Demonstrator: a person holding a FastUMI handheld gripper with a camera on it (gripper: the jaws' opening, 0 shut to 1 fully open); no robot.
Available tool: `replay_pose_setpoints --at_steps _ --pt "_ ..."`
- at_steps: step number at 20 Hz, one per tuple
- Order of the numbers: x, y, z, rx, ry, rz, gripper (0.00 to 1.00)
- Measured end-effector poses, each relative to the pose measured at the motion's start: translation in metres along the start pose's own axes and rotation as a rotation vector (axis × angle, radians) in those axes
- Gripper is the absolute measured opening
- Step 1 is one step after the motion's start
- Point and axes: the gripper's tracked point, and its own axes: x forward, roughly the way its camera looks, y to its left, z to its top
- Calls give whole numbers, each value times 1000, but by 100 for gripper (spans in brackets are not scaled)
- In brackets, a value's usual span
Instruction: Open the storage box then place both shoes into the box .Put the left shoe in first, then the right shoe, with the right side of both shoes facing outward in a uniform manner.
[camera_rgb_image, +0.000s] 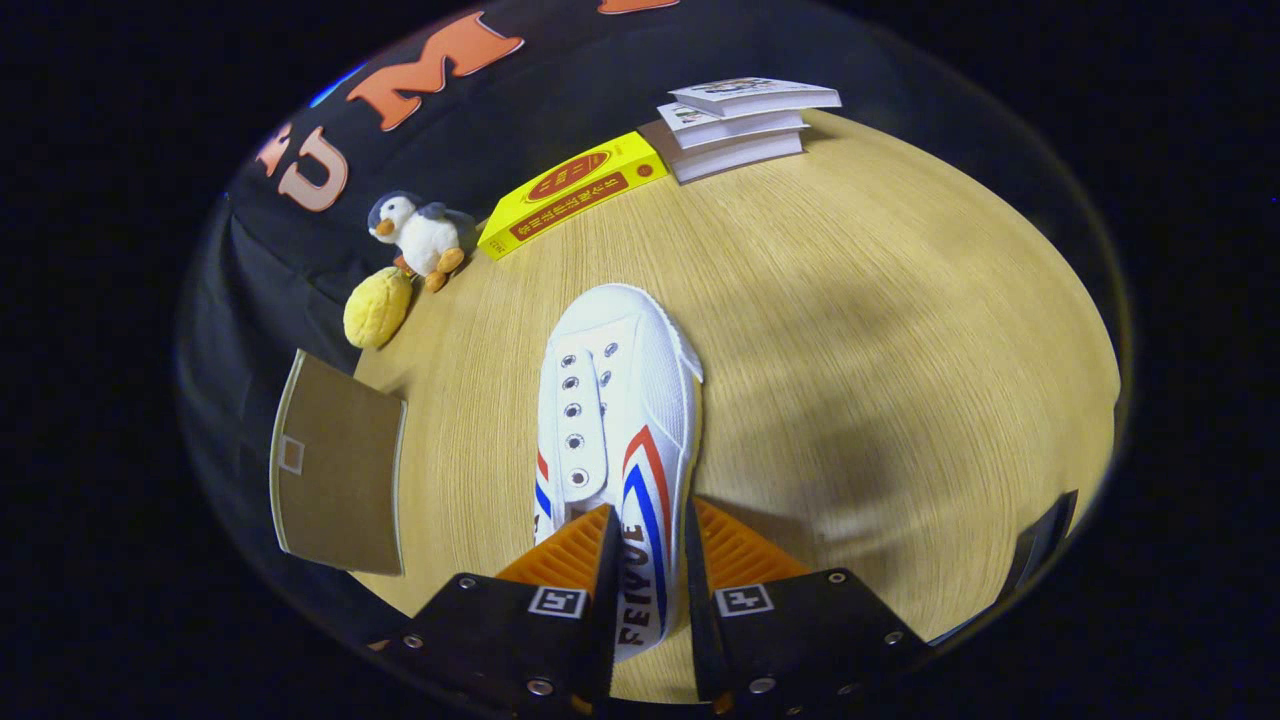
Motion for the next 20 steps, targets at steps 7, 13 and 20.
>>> replay_pose_setpoints --at_steps 7,13,20 --pt "-4 25 2 122 1 63 8" --pt "-28 82 39 64 -68 142 8" --pt "-63 163 70 -44 -118 215 8"
